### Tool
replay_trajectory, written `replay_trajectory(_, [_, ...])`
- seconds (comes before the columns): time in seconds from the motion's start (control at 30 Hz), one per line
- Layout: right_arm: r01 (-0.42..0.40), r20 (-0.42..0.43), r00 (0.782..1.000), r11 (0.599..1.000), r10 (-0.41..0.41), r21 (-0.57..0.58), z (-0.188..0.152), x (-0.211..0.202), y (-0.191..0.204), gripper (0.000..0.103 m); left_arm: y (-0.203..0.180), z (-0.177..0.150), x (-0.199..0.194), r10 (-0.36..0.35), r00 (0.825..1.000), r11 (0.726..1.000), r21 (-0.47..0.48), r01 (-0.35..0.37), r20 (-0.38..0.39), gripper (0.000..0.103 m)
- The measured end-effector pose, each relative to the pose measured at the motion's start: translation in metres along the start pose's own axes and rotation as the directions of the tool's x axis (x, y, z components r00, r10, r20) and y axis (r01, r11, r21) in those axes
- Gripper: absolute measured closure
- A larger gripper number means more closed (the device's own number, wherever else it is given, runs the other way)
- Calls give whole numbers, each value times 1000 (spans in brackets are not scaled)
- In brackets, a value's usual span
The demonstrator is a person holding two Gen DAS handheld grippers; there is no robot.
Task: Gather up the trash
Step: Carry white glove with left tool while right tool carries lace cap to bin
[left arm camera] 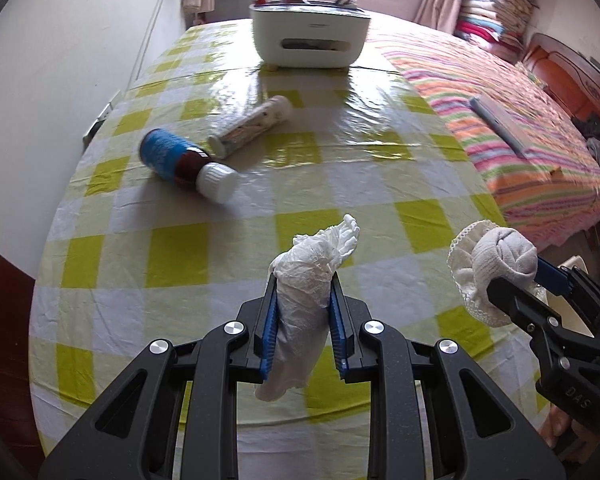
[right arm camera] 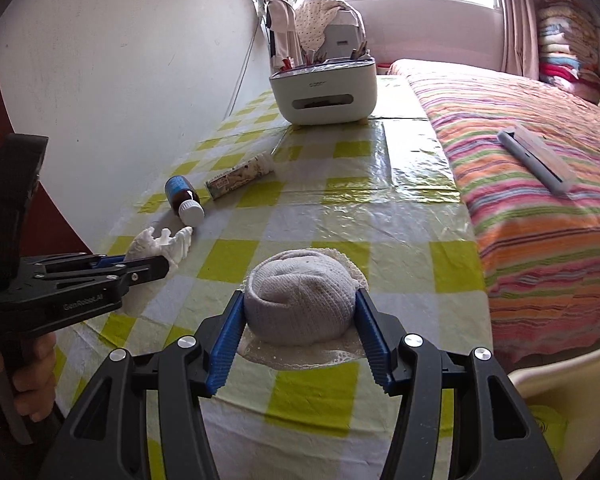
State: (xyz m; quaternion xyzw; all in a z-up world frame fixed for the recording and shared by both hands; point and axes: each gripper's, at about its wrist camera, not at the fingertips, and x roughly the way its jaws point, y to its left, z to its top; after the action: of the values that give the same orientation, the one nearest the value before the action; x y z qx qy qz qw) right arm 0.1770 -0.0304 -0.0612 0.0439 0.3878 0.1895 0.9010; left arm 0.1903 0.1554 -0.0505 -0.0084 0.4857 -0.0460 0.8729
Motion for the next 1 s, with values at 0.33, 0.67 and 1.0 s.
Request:
replay_trajectory(0.33, [34, 50, 998, 998, -36, 43, -13, -39, -29, 50, -55, -9, -9, -34, 999, 995, 90, 32, 26, 81])
replay_trajectory(0.67, [82, 73, 993, 989, -91, 127, -33, -69, -63, 50, -104, -23, -15, -49, 998, 982, 183, 41, 40, 81])
replay_trajectory(1.0, [102, 91, 989, 978, -120, 181, -47, -89, -85, 50, -138, -33, -18, -64, 997, 969, 243, 51, 46, 81])
